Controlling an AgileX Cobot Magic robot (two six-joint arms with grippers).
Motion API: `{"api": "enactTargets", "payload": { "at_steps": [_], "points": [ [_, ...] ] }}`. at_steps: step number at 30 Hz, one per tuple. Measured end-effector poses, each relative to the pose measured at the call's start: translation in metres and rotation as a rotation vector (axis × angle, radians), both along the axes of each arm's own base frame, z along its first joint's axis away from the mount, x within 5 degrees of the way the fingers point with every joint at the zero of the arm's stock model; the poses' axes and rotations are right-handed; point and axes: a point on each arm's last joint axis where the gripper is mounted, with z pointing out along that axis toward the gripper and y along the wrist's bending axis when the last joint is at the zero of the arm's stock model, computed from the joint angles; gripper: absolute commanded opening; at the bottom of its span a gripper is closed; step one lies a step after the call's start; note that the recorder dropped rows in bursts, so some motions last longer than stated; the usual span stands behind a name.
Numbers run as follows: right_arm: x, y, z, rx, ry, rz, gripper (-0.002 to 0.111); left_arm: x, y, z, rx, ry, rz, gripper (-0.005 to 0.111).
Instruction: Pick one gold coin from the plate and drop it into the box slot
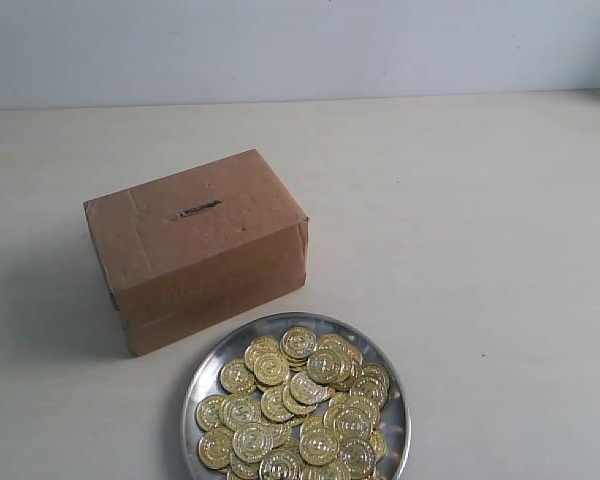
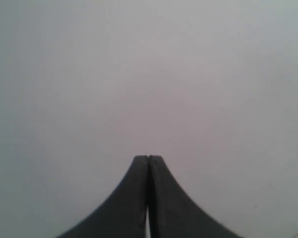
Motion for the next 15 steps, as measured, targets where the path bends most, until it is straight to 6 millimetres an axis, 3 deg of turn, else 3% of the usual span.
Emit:
{"api": "enactTargets", "payload": {
  "at_steps": [3,9,15],
  "points": [
    [-0.02,0.0,-0.003,0.006,-0.059,-0.031,0.0,-0.001,0.0,-0.014,-0.001,0.004,0.013,0.0],
    [-0.059,-0.002,-0.013,0.016,-0.176,-0.03,0.0,0.001,0.0,-0.018,-0.002,0.017,0.013,0.0],
    [-0.061,0.004,-0.014,0.011,-0.185,-0.085,0.0,0.001,0.0,-0.018,-0.002,0.017,0.0,0.0]
  ]
}}
